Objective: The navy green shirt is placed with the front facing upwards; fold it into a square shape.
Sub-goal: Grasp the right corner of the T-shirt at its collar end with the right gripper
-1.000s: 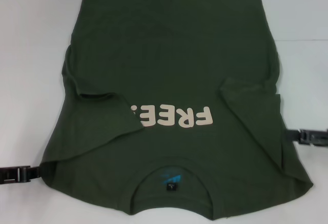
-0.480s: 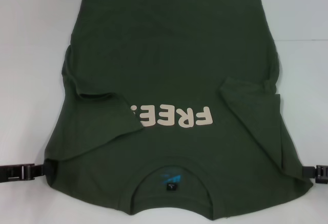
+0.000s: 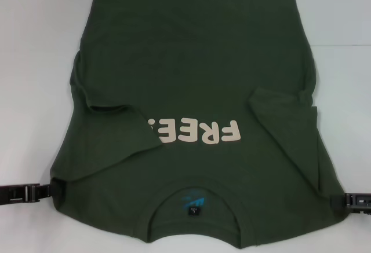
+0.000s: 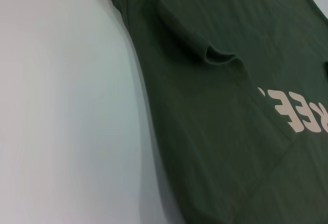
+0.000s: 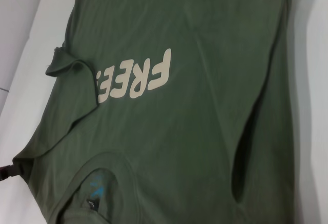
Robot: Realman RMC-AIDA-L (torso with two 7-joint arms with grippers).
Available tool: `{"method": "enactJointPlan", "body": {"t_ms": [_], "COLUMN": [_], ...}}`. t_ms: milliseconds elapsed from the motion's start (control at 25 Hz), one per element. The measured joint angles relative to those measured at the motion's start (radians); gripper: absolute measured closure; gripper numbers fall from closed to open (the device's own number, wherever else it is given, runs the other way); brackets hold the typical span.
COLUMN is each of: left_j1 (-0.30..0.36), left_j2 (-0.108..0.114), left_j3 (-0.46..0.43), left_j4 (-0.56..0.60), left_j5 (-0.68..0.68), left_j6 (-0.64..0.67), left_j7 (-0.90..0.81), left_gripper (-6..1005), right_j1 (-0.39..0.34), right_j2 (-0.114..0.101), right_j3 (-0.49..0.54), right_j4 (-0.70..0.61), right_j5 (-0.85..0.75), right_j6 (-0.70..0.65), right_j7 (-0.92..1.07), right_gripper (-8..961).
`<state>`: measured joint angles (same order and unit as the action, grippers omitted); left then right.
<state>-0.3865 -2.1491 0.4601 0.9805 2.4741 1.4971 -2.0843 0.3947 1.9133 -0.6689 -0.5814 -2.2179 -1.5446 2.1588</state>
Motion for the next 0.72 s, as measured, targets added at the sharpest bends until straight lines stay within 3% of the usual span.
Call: {"method": "enactJointPlan", "body": {"t_ms": [480,720], "left_j1": [-0.003,-0.004], "left_j2": [0.002,0.002], "left_j3": [0.000,0.000], "left_j4": [0.000,0.000], "left_j5": [-0.001,-0.004], "left_j6": [-0.001,-0.002], "left_j7": [0.001,0.001], "left_gripper": [972,972], "right_j1": [0.013,0.014], "right_j2": [0.002,0.000], "right_j3": [-0.005,-0.001], "right_j4": [0.000,-0.007], "right_j5": [-0.002,-0.037], "right_j6": [-0.010,-0.005], "right_j7": [0.014,0.029], "right_gripper": [68,276]}}
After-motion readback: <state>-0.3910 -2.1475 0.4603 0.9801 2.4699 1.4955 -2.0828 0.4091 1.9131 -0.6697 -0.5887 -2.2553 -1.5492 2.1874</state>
